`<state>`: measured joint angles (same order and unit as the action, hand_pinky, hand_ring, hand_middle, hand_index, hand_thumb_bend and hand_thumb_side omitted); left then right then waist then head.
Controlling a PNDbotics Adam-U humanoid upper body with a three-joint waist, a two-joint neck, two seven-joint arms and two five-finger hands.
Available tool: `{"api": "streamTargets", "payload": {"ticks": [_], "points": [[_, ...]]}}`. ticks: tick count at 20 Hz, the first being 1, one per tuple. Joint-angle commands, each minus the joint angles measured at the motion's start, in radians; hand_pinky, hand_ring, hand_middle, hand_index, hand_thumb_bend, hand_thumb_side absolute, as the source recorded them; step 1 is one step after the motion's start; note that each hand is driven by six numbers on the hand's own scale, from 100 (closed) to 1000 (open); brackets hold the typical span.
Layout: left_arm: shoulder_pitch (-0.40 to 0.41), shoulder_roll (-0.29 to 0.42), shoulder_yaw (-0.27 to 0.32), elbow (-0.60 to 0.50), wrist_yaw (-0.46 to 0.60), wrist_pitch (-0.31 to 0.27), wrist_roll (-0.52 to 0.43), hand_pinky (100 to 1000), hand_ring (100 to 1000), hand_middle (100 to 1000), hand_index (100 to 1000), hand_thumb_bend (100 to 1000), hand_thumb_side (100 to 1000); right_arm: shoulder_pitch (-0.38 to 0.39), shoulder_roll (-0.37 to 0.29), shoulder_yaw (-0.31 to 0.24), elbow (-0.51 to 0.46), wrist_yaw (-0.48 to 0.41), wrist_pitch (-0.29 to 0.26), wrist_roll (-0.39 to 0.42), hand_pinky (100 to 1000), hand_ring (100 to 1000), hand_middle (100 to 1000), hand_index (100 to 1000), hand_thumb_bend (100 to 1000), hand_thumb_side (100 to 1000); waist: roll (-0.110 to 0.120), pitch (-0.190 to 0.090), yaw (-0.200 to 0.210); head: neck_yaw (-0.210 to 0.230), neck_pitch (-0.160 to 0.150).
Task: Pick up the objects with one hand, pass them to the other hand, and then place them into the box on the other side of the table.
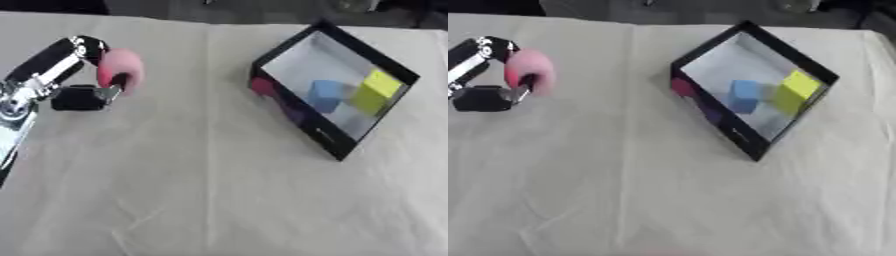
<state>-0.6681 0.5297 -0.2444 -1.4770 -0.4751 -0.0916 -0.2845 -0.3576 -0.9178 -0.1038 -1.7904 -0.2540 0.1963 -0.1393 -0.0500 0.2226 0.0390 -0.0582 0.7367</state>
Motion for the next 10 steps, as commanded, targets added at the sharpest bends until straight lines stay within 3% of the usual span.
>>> {"api": "streamTargets", "payload": {"ticks": [1, 5, 10], "points": [[-0.021, -0.008, -0.001, -0.016, 0.005, -0.016, 0.022, 745, 663, 587, 509, 100, 390, -0.033, -0.024, 0.011, -0.022, 0.028, 0.010, 0.022, 737, 961, 914, 969, 100, 207, -0.016, -0.038, 0.004, -0.030, 0.005], [-0.028, -0.086, -0.014, 0.007, 0.011, -0.039, 0.044, 745, 663, 587, 510, 100, 404, -0.094, -0.006, 0.098, -0.005, 0.088, 0.047, 0.081, 747, 959, 905, 963, 100, 171, -0.017, -0.043, 0.012, -0.067, 0.019], [-0.036, -0.134, -0.024, 0.036, -0.032, -0.087, 0.079, 740, 661, 587, 509, 100, 420, -0.123, 0.022, 0.138, 0.026, 0.170, 0.060, 0.155, 753, 956, 902, 962, 100, 162, -0.020, -0.047, 0.017, -0.090, 0.027]]}}
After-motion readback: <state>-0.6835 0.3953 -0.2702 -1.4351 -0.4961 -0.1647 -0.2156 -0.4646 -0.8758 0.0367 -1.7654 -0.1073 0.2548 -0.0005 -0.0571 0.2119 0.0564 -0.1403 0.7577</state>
